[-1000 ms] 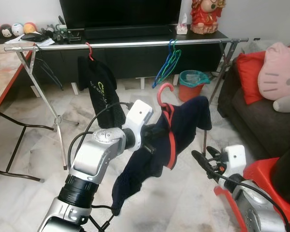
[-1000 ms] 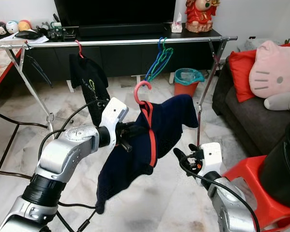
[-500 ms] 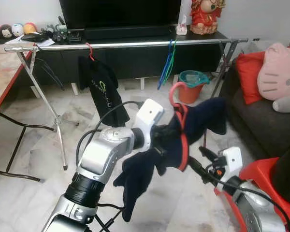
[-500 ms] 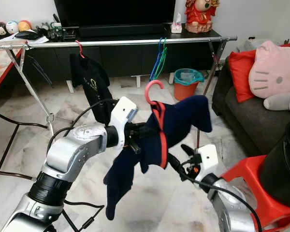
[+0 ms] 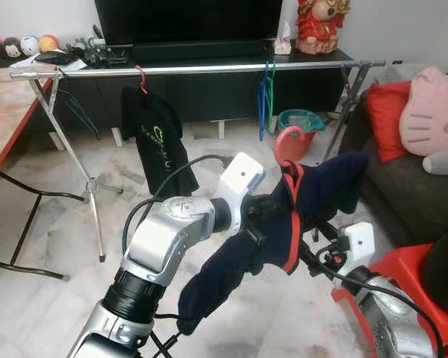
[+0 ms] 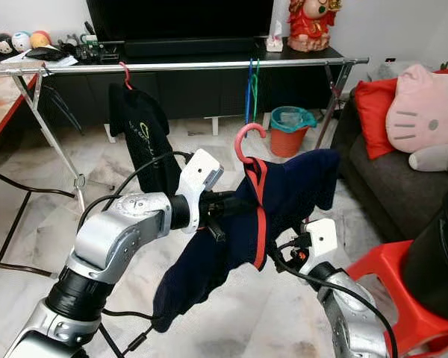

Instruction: Hang hanger

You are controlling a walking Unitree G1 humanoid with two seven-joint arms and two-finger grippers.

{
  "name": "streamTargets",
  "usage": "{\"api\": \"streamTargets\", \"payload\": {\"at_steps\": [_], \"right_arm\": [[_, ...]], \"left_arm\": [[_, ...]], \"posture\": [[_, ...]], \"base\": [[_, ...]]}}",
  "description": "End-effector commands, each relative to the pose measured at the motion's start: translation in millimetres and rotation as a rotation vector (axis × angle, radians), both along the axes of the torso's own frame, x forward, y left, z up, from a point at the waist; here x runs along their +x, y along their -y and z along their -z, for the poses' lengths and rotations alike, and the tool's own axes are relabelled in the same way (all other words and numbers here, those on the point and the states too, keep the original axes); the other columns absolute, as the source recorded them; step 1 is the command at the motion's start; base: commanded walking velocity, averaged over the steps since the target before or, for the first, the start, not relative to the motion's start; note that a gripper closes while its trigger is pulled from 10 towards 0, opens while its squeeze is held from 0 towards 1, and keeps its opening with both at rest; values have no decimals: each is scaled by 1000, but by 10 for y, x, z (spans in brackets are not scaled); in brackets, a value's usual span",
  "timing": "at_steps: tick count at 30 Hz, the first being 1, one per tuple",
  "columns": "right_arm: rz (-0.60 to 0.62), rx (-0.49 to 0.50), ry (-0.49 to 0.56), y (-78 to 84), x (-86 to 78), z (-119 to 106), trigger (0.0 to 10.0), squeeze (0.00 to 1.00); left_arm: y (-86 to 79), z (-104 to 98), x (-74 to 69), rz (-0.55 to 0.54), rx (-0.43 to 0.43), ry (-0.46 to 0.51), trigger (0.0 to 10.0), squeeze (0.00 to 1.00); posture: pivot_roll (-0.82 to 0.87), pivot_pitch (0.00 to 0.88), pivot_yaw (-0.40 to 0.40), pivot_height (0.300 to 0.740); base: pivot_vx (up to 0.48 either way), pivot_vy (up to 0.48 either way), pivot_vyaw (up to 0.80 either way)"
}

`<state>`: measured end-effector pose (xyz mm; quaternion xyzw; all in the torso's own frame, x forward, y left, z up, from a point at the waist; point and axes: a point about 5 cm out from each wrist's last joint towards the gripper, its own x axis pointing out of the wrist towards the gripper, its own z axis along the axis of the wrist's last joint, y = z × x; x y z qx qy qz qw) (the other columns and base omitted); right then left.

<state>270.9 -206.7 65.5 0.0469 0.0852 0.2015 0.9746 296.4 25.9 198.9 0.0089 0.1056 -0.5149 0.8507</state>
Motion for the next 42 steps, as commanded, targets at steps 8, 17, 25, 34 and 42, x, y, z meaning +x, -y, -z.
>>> {"api": "streamTargets", "payload": {"at_steps": [8, 17, 25, 34, 42], "right_arm": [[99, -20, 37, 143, 81, -43, 10000, 0], [25, -8, 56, 101, 106, -54, 10000, 0], [143, -37, 72, 234, 238, -99, 10000, 0], [174, -24, 103, 262, 282, -144, 0, 0], [179, -32, 93, 265, 266, -83, 0, 0]], "left_arm": [[68, -134, -112, 71, -31, 40, 10000, 0], [134, -197, -199, 112, -43, 53, 10000, 0], [167, -225, -296, 154, -44, 64, 10000, 0], [148, -176, -326, 151, -24, 52, 10000, 0], [123, -83, -300, 129, 27, 49, 10000, 0]], "posture": [[-10, 0, -42, 740], [-8, 0, -49, 740], [-3, 0, -53, 740], [0, 0, -57, 740], [-5, 0, -54, 740]], "base": [[0, 0, 0], [0, 0, 0], [0, 0, 0], [0, 0, 0], [0, 0, 0]]}}
